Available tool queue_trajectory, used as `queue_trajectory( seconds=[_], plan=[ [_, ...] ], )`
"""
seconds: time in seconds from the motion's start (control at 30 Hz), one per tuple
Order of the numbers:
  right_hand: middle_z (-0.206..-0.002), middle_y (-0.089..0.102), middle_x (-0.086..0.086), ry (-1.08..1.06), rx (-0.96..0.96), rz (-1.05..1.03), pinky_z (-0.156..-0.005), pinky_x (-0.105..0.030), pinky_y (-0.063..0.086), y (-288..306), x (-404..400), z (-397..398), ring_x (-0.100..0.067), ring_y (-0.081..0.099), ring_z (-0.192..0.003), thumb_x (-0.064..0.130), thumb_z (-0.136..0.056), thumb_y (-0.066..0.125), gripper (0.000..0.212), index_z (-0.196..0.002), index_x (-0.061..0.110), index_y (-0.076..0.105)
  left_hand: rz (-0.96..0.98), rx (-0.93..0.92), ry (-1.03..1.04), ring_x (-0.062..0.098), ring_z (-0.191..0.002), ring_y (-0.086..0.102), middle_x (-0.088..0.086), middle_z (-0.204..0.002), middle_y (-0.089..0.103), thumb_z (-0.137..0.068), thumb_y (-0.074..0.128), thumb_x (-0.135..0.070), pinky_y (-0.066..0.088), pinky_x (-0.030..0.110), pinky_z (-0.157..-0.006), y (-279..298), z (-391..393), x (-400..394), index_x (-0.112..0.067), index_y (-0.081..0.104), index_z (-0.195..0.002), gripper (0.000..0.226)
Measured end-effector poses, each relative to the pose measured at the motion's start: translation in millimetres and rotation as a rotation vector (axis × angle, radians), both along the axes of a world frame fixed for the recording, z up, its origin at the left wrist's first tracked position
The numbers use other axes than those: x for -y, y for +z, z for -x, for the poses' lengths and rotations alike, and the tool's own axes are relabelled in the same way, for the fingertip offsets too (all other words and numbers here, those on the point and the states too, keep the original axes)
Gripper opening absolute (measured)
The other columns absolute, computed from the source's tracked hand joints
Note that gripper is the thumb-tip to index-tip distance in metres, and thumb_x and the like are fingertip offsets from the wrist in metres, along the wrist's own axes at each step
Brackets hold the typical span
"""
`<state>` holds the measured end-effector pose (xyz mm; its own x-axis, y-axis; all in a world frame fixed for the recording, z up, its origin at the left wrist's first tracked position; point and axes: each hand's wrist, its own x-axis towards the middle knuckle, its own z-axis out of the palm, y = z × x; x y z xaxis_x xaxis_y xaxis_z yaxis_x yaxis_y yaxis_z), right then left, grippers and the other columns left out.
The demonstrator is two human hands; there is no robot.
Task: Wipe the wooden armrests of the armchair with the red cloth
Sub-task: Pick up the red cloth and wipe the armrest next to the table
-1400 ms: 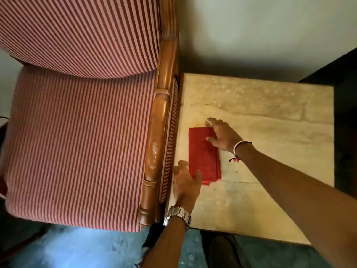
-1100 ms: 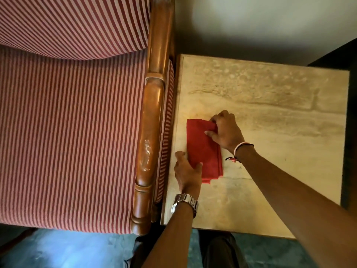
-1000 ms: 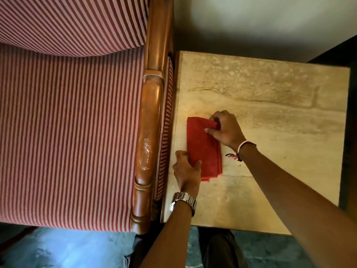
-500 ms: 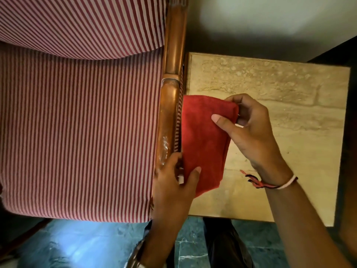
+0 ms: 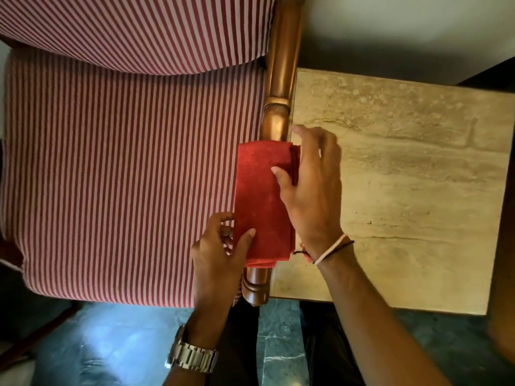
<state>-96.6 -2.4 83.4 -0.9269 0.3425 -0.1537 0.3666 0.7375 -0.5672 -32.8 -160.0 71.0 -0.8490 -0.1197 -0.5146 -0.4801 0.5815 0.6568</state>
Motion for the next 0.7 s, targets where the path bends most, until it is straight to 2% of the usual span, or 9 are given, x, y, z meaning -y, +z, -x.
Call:
queue_trajectory(
  seconds=[0.07, 0.13, 0.23, 0.3, 0.37, 0.43, 0.53, 0.63, 0.7],
  plan=[
    [-0.152, 0.047, -0.016, -0.043, -0.124, -0.090, -0.110, -0.048, 0.049, 3, 11, -11, -0.028, 0.044, -0.140, 0.027, -0.098, 0.066, 0.052, -0.146, 0.012, 0.052, -0.011, -0.061, -0.041, 0.006, -0.087, 0.069, -0.006, -0.096, 0.069, -0.091, 0.068, -0.039, 0.060, 0.016, -0.065, -5, 1, 4, -0.018, 0.061, -0.118, 0.035],
    [-0.157, 0.043, -0.020, -0.032, -0.180, -0.101, -0.114, -0.053, 0.045, 1, 31, -24, -0.031, 0.041, -0.145, 0.026, -0.100, 0.064, 0.053, -0.148, 0.009, 0.051, 0.047, -0.190, -0.101, 0.017, -0.096, 0.067, 0.004, -0.107, 0.068, -0.099, 0.055, -0.037, 0.062, 0.035, -0.076, -16, 6, 10, -0.011, 0.061, -0.118, 0.032],
    [-0.168, 0.026, -0.023, 0.051, -0.065, -0.120, -0.124, -0.055, 0.032, -15, 64, -38, -0.035, 0.027, -0.156, 0.038, -0.102, 0.060, 0.069, -0.159, 0.007, 0.036, 0.245, -0.343, -0.155, 0.025, -0.103, 0.060, 0.016, -0.118, 0.063, -0.104, 0.046, -0.029, 0.057, 0.047, -0.080, -49, 23, 20, -0.005, 0.061, -0.123, 0.034],
    [-0.170, 0.016, -0.024, 0.077, 0.042, -0.195, -0.128, -0.056, 0.025, -30, 78, -43, -0.037, 0.017, -0.160, 0.050, -0.102, 0.053, 0.079, -0.163, 0.009, 0.024, 0.343, -0.326, -0.186, 0.032, -0.116, 0.058, 0.021, -0.134, 0.059, -0.103, 0.042, -0.032, 0.054, 0.052, -0.089, -76, 38, 25, -0.006, 0.060, -0.131, 0.043],
    [-0.171, 0.013, -0.024, 0.082, 0.089, -0.293, -0.127, -0.057, 0.024, -45, 81, -42, -0.038, 0.013, -0.160, 0.051, -0.102, 0.052, 0.079, -0.164, 0.012, 0.021, 0.443, -0.258, -0.261, 0.039, -0.139, 0.046, 0.023, -0.155, 0.043, -0.104, 0.042, -0.036, 0.045, 0.060, -0.106, -105, 51, 28, -0.011, 0.051, -0.145, 0.049],
    [-0.171, 0.014, -0.023, 0.077, 0.072, -0.319, -0.127, -0.057, 0.024, -55, 75, -33, -0.038, 0.012, -0.160, 0.044, -0.103, 0.053, 0.075, -0.164, 0.014, 0.021, 0.528, -0.251, -0.434, 0.041, -0.152, 0.028, 0.023, -0.165, 0.027, -0.104, 0.042, -0.042, 0.029, 0.062, -0.120, -132, 59, 34, -0.016, 0.038, -0.155, 0.058],
    [-0.171, 0.011, -0.024, 0.062, 0.004, -0.313, -0.126, -0.057, 0.026, -60, 59, 7, -0.040, 0.010, -0.160, 0.036, -0.102, 0.051, 0.072, -0.164, 0.015, 0.021, 0.602, -0.362, -0.697, 0.040, -0.155, 0.022, 0.025, -0.166, 0.020, -0.103, 0.040, -0.050, 0.023, 0.059, -0.124, -163, 66, 53, -0.016, 0.030, -0.158, 0.066],
    [-0.171, 0.010, -0.025, 0.020, -0.002, -0.328, -0.127, -0.054, 0.027, -62, 49, 37, -0.041, 0.009, -0.160, 0.037, -0.100, 0.050, 0.074, -0.164, 0.016, 0.021, 0.619, -0.485, -0.764, 0.038, -0.155, 0.024, 0.024, -0.166, 0.023, -0.103, 0.032, -0.053, 0.024, 0.056, -0.124, -185, 67, 72, -0.016, 0.030, -0.158, 0.067],
    [-0.172, 0.006, -0.023, 0.019, -0.003, -0.317, -0.129, -0.051, 0.027, -64, 55, 20, -0.039, 0.006, -0.161, 0.041, -0.104, 0.045, 0.070, -0.165, 0.019, 0.018, 0.627, -0.553, -0.735, 0.036, -0.155, 0.025, 0.023, -0.166, 0.024, -0.102, 0.034, -0.053, 0.025, 0.054, -0.123, -195, 65, 75, -0.018, 0.030, -0.159, 0.067]
  ],
)
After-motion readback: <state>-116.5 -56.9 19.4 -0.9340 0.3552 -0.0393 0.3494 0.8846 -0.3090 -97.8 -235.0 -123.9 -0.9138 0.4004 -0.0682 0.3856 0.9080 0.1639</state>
